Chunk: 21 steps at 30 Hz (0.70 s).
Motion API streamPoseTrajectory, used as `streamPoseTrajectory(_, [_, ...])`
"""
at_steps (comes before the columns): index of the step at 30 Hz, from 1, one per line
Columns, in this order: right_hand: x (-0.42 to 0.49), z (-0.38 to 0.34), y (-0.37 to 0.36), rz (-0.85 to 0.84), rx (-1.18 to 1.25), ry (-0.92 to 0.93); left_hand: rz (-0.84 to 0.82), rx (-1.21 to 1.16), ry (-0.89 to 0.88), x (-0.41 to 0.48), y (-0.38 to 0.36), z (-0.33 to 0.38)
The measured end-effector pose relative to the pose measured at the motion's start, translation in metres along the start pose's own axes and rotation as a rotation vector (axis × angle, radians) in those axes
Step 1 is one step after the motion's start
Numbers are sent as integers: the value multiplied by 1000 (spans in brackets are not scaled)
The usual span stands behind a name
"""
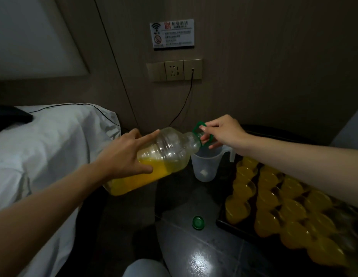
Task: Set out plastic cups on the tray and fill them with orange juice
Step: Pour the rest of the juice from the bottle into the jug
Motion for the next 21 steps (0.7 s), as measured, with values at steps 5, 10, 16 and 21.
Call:
streamPoseTrajectory(5, [6, 3, -3, -9, 27, -50, -44, 31, -10, 8, 5, 0])
streamPoseTrajectory(10, [9, 8, -7, -30, 82, -81, -60, 80, -16, 14, 9, -3])
streamPoseTrajectory(16, [7, 22, -8, -89, 191, -163, -102, 104, -60, 22, 14, 4])
streamPoseTrajectory(21, [6, 28, -9, -114, 239, -196, -124, 139, -80, 28, 19, 9])
Point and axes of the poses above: each hand's wrist, its own x-axis towards the middle knuckle, its own y-axis out of the back of the hand, z = x × y, the point moved 8 cm from there along x, towards the middle knuckle, and after that the axes turned 2 degrees about -y, right-handed, at the moved point
